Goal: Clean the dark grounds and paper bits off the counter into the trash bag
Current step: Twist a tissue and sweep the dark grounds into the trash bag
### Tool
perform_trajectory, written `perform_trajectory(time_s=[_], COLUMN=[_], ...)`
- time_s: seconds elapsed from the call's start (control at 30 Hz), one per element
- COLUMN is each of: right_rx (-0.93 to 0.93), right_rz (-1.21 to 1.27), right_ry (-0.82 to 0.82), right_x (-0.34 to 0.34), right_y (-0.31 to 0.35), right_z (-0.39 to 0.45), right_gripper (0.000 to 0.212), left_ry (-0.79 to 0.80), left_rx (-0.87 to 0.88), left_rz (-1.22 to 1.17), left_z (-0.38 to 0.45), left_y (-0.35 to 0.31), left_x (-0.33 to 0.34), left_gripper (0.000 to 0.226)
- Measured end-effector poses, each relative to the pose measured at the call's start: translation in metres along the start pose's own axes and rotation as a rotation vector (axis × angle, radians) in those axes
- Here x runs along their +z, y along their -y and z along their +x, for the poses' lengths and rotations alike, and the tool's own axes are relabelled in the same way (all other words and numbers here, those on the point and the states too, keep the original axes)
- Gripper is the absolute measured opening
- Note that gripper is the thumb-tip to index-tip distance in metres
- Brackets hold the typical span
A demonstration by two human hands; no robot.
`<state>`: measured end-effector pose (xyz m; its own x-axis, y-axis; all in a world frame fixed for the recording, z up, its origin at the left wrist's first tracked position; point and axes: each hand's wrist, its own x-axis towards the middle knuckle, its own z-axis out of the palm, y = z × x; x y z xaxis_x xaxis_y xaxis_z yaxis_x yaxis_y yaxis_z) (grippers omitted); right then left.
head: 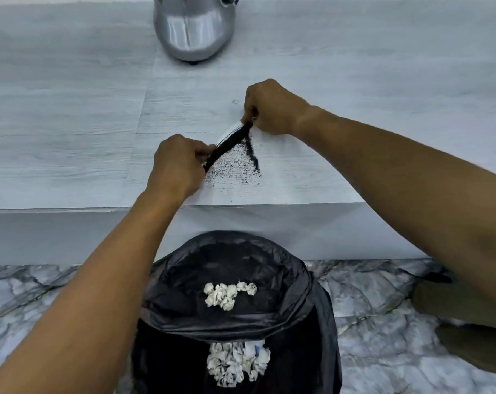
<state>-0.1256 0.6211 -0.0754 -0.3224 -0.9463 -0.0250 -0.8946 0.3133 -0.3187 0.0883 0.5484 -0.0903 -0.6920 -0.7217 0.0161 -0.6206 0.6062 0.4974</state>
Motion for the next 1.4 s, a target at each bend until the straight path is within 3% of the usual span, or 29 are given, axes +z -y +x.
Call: perform_trajectory(time_s=[0.27,0.53,0.73,0.83,1.1,1.4], right_rx=[0.258,0.305,0.286,0.218,0.412,0.386], right_rz=[0.071,0.052,0.023,-0.002,0.076,0.049], right_ry=[-0.148,-0.157,-0.163,-0.159,0.054,0.021], right_x=[0.025,0.037,0.056,0.085,0.215,0.226], right_y=[0.013,0.045,0.081,0.105,0.117,0.118], right_z=[-0.051,-0.089,-0.151,-0.197,-0.256,-0.263], right_gripper=[0.038,0.032,0.039,0.036,0.039,0.039], left_ry=[0.111,0.195,0.201,0.19,0.355,0.329], left_rx=[0.213,0.272,0.409,0.411,0.369,0.405], left_rz=[0.104,0.093,0.062,0.051,0.098,0.015], left_z=[0.014,-0.005,-0.065,-0.115,-0.19,-0.196], left_y=[0.015,0.028,0.051,0.077,0.146,0.159], left_x=[-0.016,-0.028,-0.035,-0.015,0.096,0.103], left_gripper=[0.031,0.029,0.035,0.041,0.05,0.028])
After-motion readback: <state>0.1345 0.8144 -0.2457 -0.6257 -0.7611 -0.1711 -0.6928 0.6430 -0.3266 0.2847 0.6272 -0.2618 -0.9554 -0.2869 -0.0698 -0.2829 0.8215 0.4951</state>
